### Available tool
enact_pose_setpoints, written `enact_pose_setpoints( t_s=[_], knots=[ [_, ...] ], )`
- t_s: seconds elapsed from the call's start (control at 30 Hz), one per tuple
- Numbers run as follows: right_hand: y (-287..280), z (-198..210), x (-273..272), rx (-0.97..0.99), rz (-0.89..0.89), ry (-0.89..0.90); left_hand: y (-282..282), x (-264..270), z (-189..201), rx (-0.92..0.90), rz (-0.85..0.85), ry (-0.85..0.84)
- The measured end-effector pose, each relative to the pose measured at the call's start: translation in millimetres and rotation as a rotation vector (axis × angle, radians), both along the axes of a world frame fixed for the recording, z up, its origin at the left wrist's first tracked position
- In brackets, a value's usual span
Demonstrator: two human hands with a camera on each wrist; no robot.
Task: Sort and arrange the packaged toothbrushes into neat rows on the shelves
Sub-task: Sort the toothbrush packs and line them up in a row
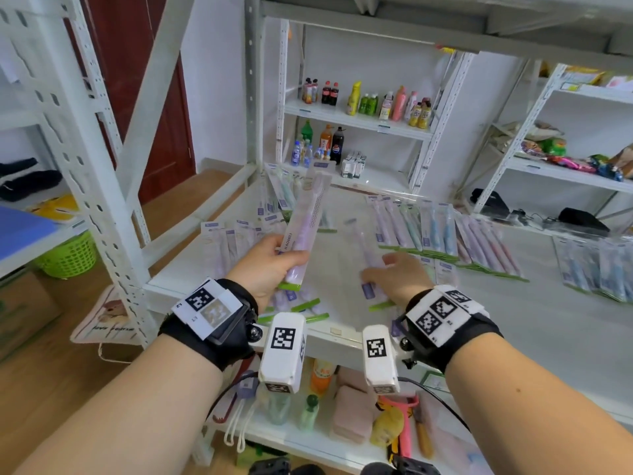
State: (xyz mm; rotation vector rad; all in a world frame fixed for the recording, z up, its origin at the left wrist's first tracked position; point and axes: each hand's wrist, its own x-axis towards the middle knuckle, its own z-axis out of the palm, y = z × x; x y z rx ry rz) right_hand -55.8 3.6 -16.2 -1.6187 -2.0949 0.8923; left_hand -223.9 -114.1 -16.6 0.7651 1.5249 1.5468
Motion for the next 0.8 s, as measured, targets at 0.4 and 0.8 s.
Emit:
enact_pose_setpoints(
  t_s=[0.4,0.8],
  knots=[
    [-44.2,2.3,-86.2,-0.055,0.224,0.226,-63.4,-59.2,-15.7,-0.039,0.312,-0.061],
    [-44.7,-15.5,-109.2,0.009,0.307,0.019,-84.9,-73.4,-31.0,-0.211,0.26,0.135]
  ],
)
